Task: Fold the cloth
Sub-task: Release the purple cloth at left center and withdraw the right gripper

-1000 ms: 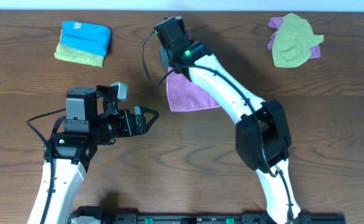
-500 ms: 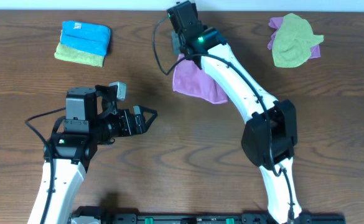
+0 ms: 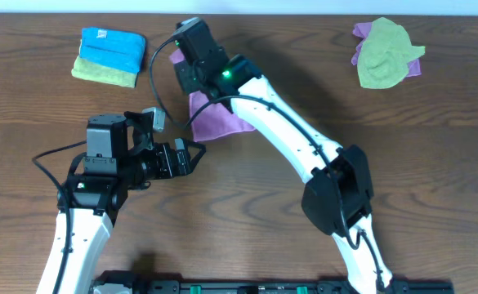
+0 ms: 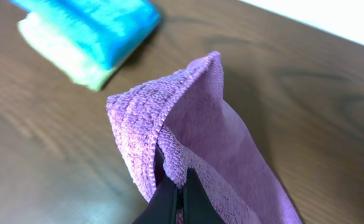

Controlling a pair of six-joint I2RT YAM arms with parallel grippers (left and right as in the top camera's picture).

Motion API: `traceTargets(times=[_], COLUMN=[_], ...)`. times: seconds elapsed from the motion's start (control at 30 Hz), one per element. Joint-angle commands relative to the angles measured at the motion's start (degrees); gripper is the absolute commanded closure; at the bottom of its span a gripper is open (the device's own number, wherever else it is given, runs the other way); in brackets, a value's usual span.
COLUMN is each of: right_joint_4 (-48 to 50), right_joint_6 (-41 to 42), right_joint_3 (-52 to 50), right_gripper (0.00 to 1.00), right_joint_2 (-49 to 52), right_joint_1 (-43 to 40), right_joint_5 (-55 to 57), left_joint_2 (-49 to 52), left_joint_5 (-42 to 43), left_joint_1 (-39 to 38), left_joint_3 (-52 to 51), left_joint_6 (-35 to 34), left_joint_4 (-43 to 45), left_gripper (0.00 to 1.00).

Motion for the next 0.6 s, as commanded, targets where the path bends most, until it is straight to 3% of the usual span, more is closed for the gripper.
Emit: traceTargets(times=[0.0,0.13,0.17,0.2,0.23,0.37,0.57], right_joint_4=[-1.2,-3.3,-3.3,-3.3,-3.1,-3.3,-8.9], right_joint_6=[-0.5,-1.1,-1.2,-1.5,-1.4,-1.5,0.5], right_joint_3=[1.4,1.4,1.4,1.4,1.4,1.4,1.4], right_gripper=[0.99,0.95,0.83,0.57,0.49,0.38,0.34], right_joint_2=[-0.3,2.8,3.1,3.1,3.1,2.4,0.4], right_joint_1=[1.5,3.6,3.8,3.9,3.9,2.4,-2.7], right_joint_5=[-4.0,-7.4,-7.3,-6.3,-4.0,5.0,3.5], left_joint_2=[-0.1,-0.1,-0.1,-0.1,-0.1,-0.3,-1.9], left_joint_5=[-0.4,-0.4,-0.5,-0.7,-0.7,-1.7,-8.8], left_joint_1=[0.0,0.0,0.0,0.0,0.0,0.0,0.4], left_joint_3=[1.1,1.1,1.1,1.1,1.1,1.1,2.7], left_joint_6=[1.3,1.3,1.3,1.3,1.3,1.3,3.6], left_joint_4=[-0.2,-0.2,-0.2,-0.2,-0.2,-0.2,-4.3], left_gripper=[0.05,0.05,0.05,0.05,0.05,0.05,0.05])
